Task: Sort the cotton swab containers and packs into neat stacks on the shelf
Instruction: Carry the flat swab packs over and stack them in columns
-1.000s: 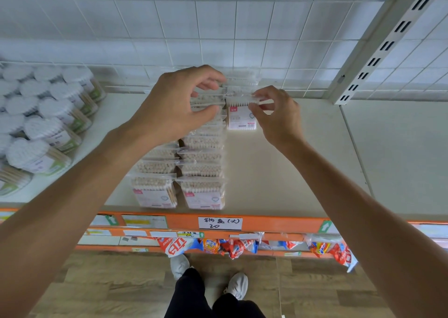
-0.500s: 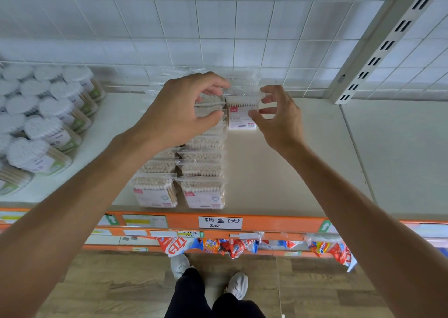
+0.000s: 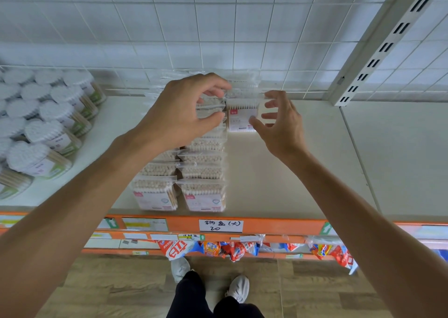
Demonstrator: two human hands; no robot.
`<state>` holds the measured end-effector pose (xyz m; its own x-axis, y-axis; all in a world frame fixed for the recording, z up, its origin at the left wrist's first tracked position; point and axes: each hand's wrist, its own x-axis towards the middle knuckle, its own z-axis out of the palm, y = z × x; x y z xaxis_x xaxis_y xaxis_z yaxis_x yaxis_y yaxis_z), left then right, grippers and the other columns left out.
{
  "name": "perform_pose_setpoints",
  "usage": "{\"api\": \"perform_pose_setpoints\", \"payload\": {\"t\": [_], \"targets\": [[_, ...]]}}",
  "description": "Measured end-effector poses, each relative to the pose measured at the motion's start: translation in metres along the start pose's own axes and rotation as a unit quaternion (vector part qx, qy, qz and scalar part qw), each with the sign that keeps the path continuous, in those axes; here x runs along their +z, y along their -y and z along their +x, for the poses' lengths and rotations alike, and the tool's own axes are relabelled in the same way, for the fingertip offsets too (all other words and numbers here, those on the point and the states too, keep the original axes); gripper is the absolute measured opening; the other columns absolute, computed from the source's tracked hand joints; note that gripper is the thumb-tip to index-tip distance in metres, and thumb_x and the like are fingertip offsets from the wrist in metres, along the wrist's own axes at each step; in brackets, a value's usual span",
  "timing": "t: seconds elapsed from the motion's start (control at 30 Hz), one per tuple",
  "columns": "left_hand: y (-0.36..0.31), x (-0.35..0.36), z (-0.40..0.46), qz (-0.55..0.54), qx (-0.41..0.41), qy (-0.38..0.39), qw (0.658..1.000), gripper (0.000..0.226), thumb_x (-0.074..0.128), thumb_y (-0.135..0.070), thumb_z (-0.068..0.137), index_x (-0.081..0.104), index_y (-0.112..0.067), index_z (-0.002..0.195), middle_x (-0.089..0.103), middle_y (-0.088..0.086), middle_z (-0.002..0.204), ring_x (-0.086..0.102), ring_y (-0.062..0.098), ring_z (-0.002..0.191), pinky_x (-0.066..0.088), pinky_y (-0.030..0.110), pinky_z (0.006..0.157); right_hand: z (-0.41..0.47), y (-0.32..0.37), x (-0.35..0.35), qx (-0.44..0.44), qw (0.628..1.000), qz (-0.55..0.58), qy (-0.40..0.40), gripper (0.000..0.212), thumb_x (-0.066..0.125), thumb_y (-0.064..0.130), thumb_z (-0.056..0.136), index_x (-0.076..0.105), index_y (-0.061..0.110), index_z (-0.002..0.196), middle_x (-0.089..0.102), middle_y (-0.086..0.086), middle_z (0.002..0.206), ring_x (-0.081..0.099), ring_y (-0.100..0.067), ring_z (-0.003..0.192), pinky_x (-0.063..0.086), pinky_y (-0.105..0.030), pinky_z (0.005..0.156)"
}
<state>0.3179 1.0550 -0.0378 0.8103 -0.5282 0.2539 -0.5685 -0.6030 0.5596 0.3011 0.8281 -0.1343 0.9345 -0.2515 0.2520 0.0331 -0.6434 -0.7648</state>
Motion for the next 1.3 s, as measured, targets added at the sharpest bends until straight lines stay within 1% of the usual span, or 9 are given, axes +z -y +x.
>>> {"api": "perform_pose_setpoints", "payload": {"t": [0.17, 0.33, 0.5, 0.67, 0.77, 0.93, 1.1, 1.2, 1.3], "targets": [[-0.002, 0.000, -0.005, 0.015, -0.008, 0.018, 1.000, 0.046, 0.072, -0.023, 0.088, 0.060, -0.026, 0.132, 0.065, -0.013, 0.124, 0.056, -0.005, 0.116, 0.040, 0.009, 0.096, -0.010, 0.002, -0.003, 0.010, 0.999, -0.027, 0.018, 0.063, 0.080, 0.031, 0.082, 0.046, 0.021, 0.134, 0.055, 0.000, 0.124, 0.057, -0.010, 0.100, 0.050, -0.026, 0.085], [-0.002, -0.005, -0.026, 0.037, -0.009, 0.021, 0.999, 0.046, 0.069, -0.029, 0.091, 0.058, -0.027, 0.135, 0.062, -0.013, 0.131, 0.055, 0.001, 0.121, 0.042, 0.023, 0.103, -0.040, 0.022, -0.021, -0.012, 0.997, -0.064, 0.033, 0.068, 0.078, 0.024, 0.084, 0.043, 0.013, 0.142, 0.051, -0.006, 0.136, 0.053, -0.019, 0.121, 0.035, -0.018, 0.095], [-0.001, -0.008, -0.051, 0.067, 0.002, 0.013, 0.998, 0.045, 0.069, -0.035, 0.092, 0.058, -0.026, 0.135, 0.063, -0.006, 0.128, 0.058, 0.012, 0.115, 0.042, 0.027, 0.094, -0.075, 0.065, -0.046, -0.068, 0.990, -0.093, 0.077, 0.062, 0.073, 0.035, 0.089, 0.046, 0.017, 0.142, 0.049, -0.002, 0.138, 0.051, -0.009, 0.119, 0.042, -0.022, 0.098], [0.007, -0.025, -0.093, 0.054, -0.001, 0.012, 0.998, 0.047, 0.061, -0.041, 0.089, 0.059, -0.025, 0.134, 0.063, -0.006, 0.129, 0.058, 0.015, 0.119, 0.046, 0.033, 0.100, -0.100, 0.106, -0.037, -0.083, 0.984, -0.101, 0.125, 0.060, 0.072, 0.036, 0.089, 0.047, 0.020, 0.141, 0.050, 0.002, 0.139, 0.053, -0.011, 0.116, 0.044, -0.025, 0.095], [0.027, -0.050, -0.127, 0.068, -0.014, 0.000, 0.998, 0.050, 0.056, -0.043, 0.088, 0.058, -0.026, 0.135, 0.061, -0.007, 0.134, 0.054, 0.013, 0.126, 0.043, 0.032, 0.106, -0.107, 0.136, -0.009, -0.101, 0.975, -0.116, 0.158, 0.060, 0.070, 0.035, 0.091, 0.044, 0.021, 0.143, 0.049, 0.004, 0.141, 0.052, -0.008, 0.116, 0.036, -0.017, 0.093], [0.082, -0.116, -0.210, 0.108, -0.070, -0.026, 0.991, 0.051, 0.060, -0.041, 0.090, 0.056, -0.029, 0.139, 0.057, -0.006, 0.139, 0.048, 0.009, 0.134, 0.027, 0.010, 0.110, -0.129, 0.208, 0.071, -0.161, 0.960, -0.110, 0.202, 0.061, 0.069, 0.034, 0.090, 0.042, 0.023, 0.144, 0.047, 0.005, 0.140, 0.051, -0.013, 0.108, 0.031, -0.016, 0.082], [0.136, -0.196, -0.314, 0.161, -0.085, -0.032, 0.983, 0.060, 0.052, -0.053, 0.090, 0.050, -0.030, 0.146, 0.050, -0.003, 0.149, 0.041, 0.016, 0.142, 0.033, 0.030, 0.115, -0.163, 0.293, 0.165, -0.217, 0.936, -0.117, 0.250, 0.064, 0.068, 0.035, 0.090, 0.041, 0.017, 0.146, 0.048, -0.001, 0.140, 0.049, -0.019, 0.121, 0.035, -0.022, 0.096], [0.167, -0.239, -0.380, 0.172, -0.123, -0.006, 0.977, 0.070, 0.047, -0.064, 0.089, 0.037, -0.038, 0.152, 0.034, -0.002, 0.160, 0.023, 0.016, 0.151, 0.027, 0.038, 0.119, -0.182, 0.341, 0.224, -0.258, 0.918, -0.127, 0.272, 0.069, 0.063, 0.043, 0.091, 0.039, 0.013, 0.148, 0.045, -0.009, 0.146, 0.043, -0.028, 0.136, 0.038, -0.040, 0.112], [0.195, -0.276, -0.436, 0.180, -0.180, 0.006, 0.967, 0.072, 0.040, -0.067, 0.089, 0.028, -0.042, 0.155, 0.029, -0.002, 0.163, 0.016, 0.017, 0.154, 0.026, 0.046, 0.121, -0.201, 0.387, 0.274, -0.266, 0.913, -0.105, 0.291, 0.070, 0.060, 0.048, 0.093, 0.035, 0.018, 0.151, 0.038, -0.005, 0.153, 0.033, -0.024, 0.144, 0.035, -0.044, 0.115]]}}
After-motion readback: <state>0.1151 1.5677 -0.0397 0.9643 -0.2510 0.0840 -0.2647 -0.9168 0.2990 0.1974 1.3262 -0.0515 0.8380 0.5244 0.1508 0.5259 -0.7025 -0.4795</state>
